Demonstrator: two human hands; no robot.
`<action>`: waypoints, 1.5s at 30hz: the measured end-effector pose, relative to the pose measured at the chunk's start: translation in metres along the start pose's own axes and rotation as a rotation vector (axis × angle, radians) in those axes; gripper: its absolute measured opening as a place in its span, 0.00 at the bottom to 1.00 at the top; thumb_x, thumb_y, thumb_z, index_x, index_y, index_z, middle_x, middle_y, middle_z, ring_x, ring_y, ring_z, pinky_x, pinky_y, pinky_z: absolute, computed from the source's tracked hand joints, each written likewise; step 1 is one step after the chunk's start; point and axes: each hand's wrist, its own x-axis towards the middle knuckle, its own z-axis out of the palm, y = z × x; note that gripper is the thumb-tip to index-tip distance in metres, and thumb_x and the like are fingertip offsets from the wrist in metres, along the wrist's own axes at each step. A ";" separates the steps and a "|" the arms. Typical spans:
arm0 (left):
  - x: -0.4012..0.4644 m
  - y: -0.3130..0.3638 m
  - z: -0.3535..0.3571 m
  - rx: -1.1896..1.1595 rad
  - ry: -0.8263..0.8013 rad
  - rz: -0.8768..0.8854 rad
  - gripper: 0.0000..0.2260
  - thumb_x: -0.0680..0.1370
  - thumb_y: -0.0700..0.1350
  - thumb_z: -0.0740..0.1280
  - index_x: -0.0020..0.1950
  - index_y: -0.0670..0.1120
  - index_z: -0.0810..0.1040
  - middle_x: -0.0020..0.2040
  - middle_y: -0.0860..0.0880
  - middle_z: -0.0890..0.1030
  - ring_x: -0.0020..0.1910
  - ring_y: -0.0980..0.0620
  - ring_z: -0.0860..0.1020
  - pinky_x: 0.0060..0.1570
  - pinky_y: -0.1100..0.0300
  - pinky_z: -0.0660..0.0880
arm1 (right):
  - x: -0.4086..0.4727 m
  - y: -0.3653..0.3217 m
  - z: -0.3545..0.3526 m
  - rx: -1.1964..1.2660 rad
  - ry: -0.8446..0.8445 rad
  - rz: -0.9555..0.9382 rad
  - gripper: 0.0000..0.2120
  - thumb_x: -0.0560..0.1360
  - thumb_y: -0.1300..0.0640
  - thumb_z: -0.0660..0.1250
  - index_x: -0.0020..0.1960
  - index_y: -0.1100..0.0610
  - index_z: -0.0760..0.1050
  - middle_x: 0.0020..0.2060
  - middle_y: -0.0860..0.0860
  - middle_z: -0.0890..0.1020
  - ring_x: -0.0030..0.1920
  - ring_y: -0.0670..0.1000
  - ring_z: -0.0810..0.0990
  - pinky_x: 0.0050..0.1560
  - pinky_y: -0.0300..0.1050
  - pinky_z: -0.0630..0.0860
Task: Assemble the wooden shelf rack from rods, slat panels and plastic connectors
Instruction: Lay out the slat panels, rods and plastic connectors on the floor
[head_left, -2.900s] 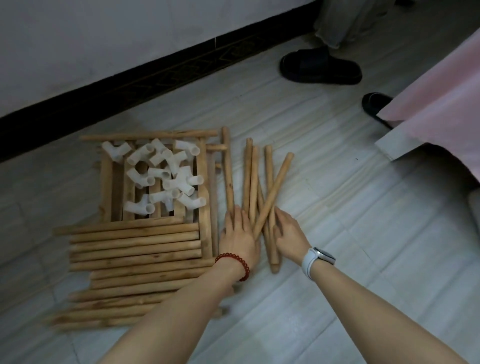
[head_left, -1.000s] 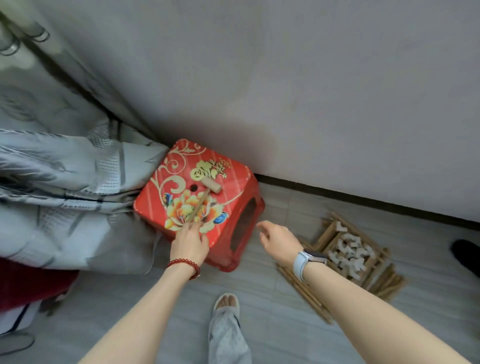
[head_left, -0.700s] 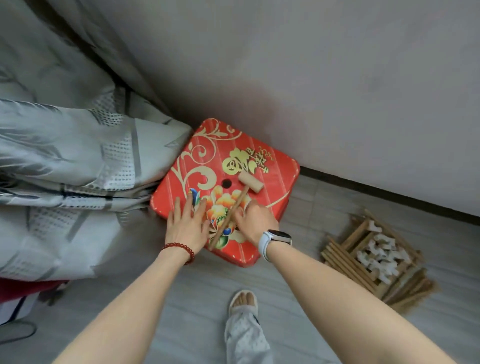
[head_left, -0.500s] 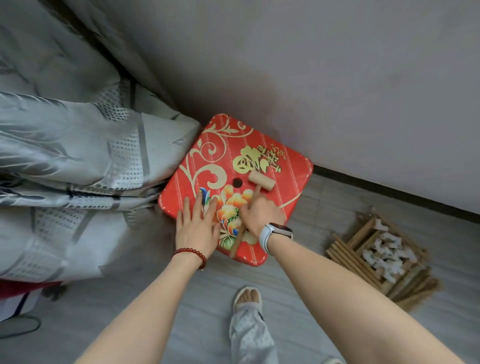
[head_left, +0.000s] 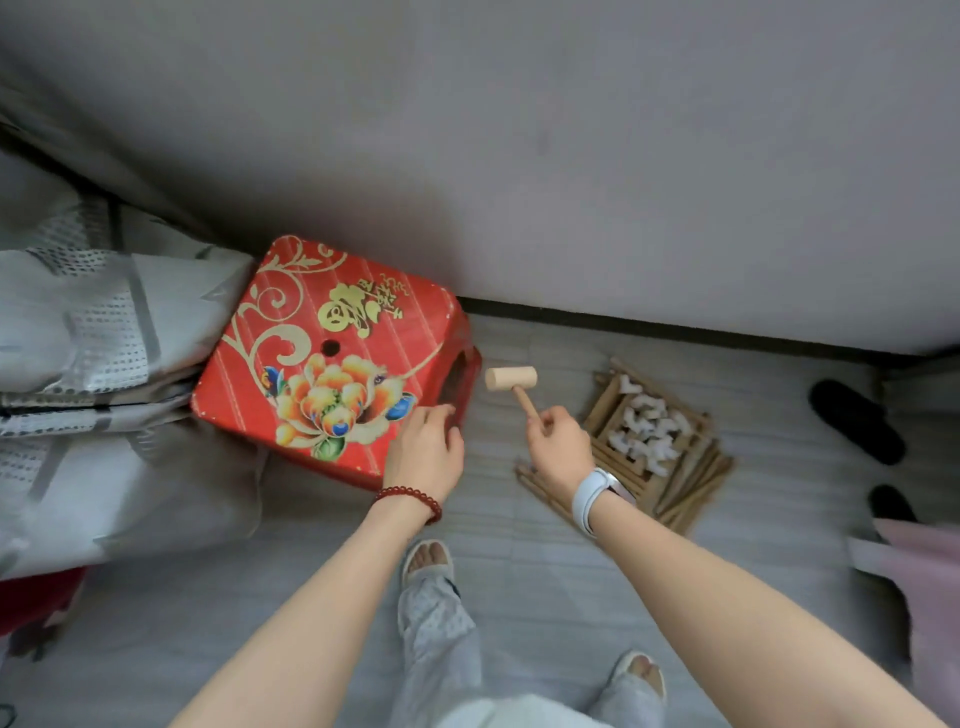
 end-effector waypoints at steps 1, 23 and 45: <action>-0.010 0.015 0.015 -0.002 -0.020 0.012 0.16 0.78 0.41 0.60 0.65 0.42 0.73 0.63 0.42 0.74 0.62 0.42 0.71 0.60 0.51 0.68 | -0.004 0.022 -0.016 0.024 0.006 0.033 0.10 0.79 0.56 0.59 0.54 0.62 0.73 0.50 0.61 0.81 0.53 0.62 0.77 0.48 0.48 0.70; -0.104 0.147 0.485 0.045 -0.197 -0.026 0.14 0.78 0.40 0.59 0.63 0.42 0.74 0.60 0.41 0.75 0.59 0.42 0.73 0.56 0.53 0.71 | 0.100 0.579 -0.132 0.229 0.277 0.393 0.11 0.75 0.68 0.57 0.56 0.67 0.73 0.55 0.63 0.77 0.52 0.61 0.76 0.42 0.41 0.65; 0.054 0.002 0.651 0.494 -0.126 0.506 0.28 0.70 0.57 0.60 0.67 0.46 0.72 0.69 0.41 0.68 0.70 0.39 0.64 0.64 0.39 0.61 | 0.290 0.677 0.002 -0.061 0.717 0.131 0.20 0.73 0.65 0.62 0.65 0.62 0.69 0.62 0.60 0.71 0.64 0.61 0.67 0.60 0.56 0.63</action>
